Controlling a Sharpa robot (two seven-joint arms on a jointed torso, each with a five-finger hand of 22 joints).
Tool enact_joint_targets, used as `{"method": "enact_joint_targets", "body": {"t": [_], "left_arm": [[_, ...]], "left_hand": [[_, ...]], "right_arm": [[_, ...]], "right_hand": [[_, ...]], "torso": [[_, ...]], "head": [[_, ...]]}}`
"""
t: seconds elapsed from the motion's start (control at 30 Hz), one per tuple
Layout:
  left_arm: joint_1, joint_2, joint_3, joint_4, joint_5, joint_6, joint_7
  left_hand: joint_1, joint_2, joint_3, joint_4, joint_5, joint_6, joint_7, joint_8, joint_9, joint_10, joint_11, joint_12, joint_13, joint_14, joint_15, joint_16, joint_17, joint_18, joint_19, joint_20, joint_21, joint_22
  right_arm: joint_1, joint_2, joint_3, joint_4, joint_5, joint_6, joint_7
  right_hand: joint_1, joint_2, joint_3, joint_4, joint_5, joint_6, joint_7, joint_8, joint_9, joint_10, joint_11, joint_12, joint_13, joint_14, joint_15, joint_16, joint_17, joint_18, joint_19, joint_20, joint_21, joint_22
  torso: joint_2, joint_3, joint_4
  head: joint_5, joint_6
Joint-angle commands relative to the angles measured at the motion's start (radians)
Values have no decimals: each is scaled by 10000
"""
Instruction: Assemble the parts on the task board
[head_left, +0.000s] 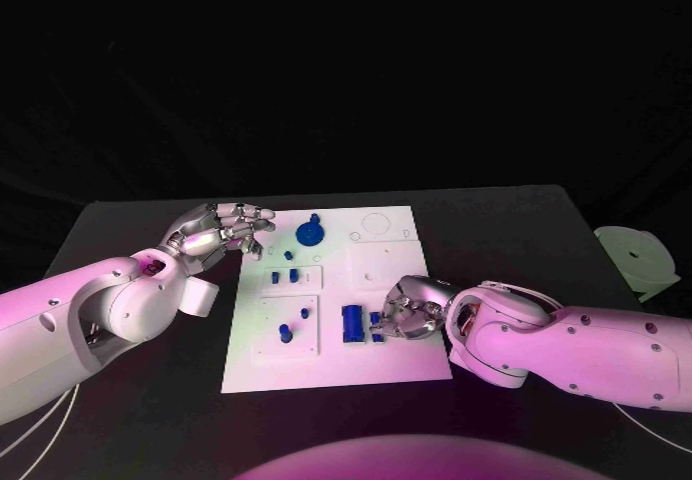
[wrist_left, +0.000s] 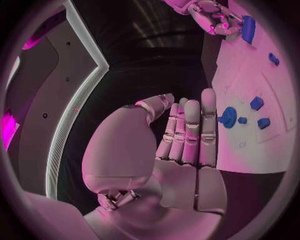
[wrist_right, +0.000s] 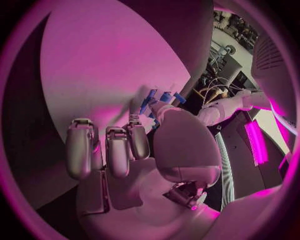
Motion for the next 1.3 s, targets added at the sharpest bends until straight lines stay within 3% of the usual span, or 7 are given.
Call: {"method": "enact_joint_targets", "body": {"t": [0.03, 0.57, 0.8, 0.93, 1.03, 1.23, 1.3], "left_arm": [[2, 9, 5, 31, -27, 167, 39], [-10, 128, 2, -60, -30, 145, 77], [-119, 268, -14, -263, 162, -417, 444], [-220, 355, -17, -364, 436, -906, 944], [-287, 444, -19, -476, 668, -1261, 1300], [-393, 661, -19, -791, 1163, -1791, 1814], [-421, 773, -20, -939, 1315, -1931, 1967]], "left_hand": [[-60, 75, 45, 41, 59, -83, 16, 46, 10, -68, -8, 62, 15, -59, 36, -46, 0, 151, 60, -2, 14, -5], [-75, 97, 61, 60, 61, -103, 15, 72, 22, -92, -8, 78, 23, -54, 38, -43, 3, 152, 65, 2, 10, -9], [-121, 39, 70, 79, 43, -270, 78, 139, 48, -382, 76, 83, 25, -511, 126, -341, -103, 136, -237, 54, -208, -100], [-110, 80, 77, 88, 41, -348, 108, 272, 80, -486, 117, 206, 56, -885, 167, -677, -252, 137, -548, 113, -450, -205], [-154, 122, 81, 151, 19, -459, 148, 430, 104, -612, 166, 267, 5, -1352, 242, -1416, -588, 135, -991, 184, -909, -435], [-351, 35, 229, 439, 6, -826, 318, 531, 51, -1061, 387, -277, -463, -2417, 656, -3788, -1610, 55, -2169, 519, -2580, -1375], [-494, -116, 234, 680, -46, -1048, 349, 463, -13, -1155, 543, -839, -806, -2934, 995, -5449, -2265, -42, -2829, 914, -4144, -2357]], "right_arm": [[-29, 3, -16, -12, -301, 183, -38], [43, -206, -9, 134, 759, -1713, 1814], [472, -73, 12, -817, 4252, -2006, 4824], [726, 150, 24, -1664, 6252, -1601, 6041], [859, 403, 47, -2384, 7563, -1269, 6779], [1003, 1016, 111, -3703, 9586, -633, 7833], [1025, 1246, 130, -4132, 10091, -399, 8112]], "right_hand": [[90, -5, -1, -55, -76, 58, 4, -31, -14, 127, -66, 42, 1079, 835, -58, 33, 1692, -46, 303, -55, 36, 2078], [-354, -485, -927, 543, 581, -187, 160, -187, -89, -206, 66, -618, 656, 697, 41, -219, 1095, 120, -25, 21, -881, 1837], [427, -115, -1126, 437, 949, -1120, 551, -578, -178, -1508, 409, -2757, -782, 119, 327, -1311, -915, 673, -1324, 250, -4197, 898], [1340, 181, -859, 71, 951, -1865, 906, -795, -210, -3963, 733, -6233, -3161, -1384, 624, -3601, -4166, 1295, -3400, 510, -8721, -619], [1719, 268, -628, -91, 664, -2407, 1165, -1004, -375, -4497, 979, -6941, -3900, -2662, 866, -5672, -6434, 1294, -3853, 761, -9529, -1253], [2069, 295, 236, -127, 365, -2585, 1579, -1455, -844, -5273, 1412, -9077, -6038, -4162, 1361, -7951, -7376, 1230, -4957, 1196, -11057, -2514], [2083, 155, 877, -182, 284, -2397, 1737, -1848, -1220, -5007, 1661, -10238, -7572, -4937, 1668, -9530, -8190, 1199, -5627, 1521, -12034, -3442]], "torso": [[-11, 0, -15], [-89, -33, -18], [-257, -110, -47], [-404, -194, -71], [-509, -248, -68], [-679, -270, -81], [-737, -262, -65]], "head": [[7, 0], [-8, 153], [-85, 416], [-73, 559], [-61, 755], [20, 1131], [52, 1216]]}}
